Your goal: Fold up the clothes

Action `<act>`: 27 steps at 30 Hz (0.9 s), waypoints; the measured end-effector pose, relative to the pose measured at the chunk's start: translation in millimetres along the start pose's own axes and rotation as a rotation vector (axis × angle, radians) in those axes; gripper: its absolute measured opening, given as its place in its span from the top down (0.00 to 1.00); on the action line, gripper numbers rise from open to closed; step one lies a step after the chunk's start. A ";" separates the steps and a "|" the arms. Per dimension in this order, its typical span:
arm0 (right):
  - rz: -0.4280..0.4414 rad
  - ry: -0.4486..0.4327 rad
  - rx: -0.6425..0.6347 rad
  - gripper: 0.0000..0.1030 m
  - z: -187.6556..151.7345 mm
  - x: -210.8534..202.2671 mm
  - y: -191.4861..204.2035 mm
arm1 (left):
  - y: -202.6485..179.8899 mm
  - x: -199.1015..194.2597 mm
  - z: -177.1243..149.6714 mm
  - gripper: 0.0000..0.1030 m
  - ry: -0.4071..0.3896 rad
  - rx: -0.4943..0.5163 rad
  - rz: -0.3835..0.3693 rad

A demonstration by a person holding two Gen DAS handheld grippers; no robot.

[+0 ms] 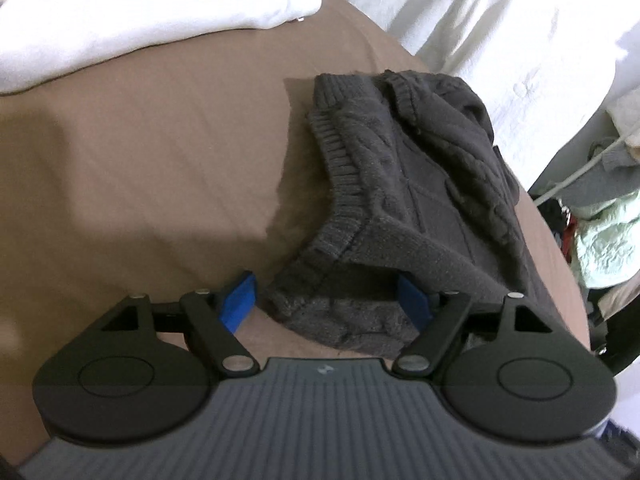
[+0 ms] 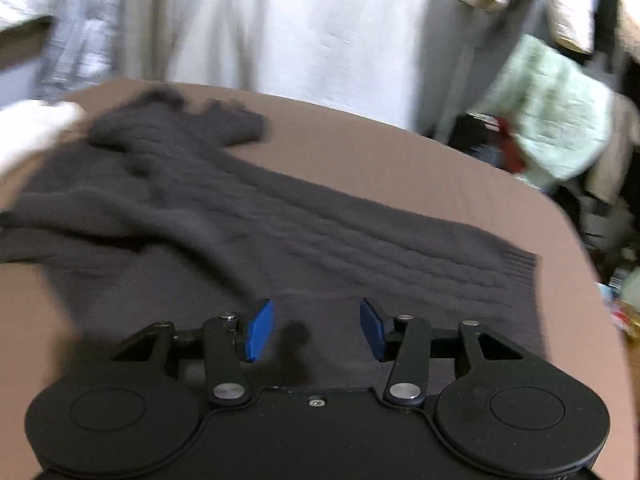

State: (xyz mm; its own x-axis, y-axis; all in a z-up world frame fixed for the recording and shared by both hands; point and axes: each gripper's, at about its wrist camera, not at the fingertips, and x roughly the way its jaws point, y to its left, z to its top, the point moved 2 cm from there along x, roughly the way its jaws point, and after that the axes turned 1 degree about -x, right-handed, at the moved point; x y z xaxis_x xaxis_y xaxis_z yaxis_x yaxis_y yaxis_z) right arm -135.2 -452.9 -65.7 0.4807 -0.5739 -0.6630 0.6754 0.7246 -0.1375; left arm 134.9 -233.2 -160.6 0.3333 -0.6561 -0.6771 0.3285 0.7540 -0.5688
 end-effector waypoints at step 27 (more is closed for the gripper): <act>-0.081 -0.038 -0.322 0.55 4.2 -4.3 1.0 | -16.0 5.0 -5.7 0.47 -0.004 0.104 0.150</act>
State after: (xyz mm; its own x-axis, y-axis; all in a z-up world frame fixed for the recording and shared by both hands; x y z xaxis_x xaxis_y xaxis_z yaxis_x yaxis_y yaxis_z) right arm -134.3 -451.3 -59.9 0.4571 -0.6438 -0.6136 0.5034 0.7561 -0.4183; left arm 126.3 -248.4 -157.5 0.3894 -0.5365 -0.7487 0.3640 0.8363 -0.4100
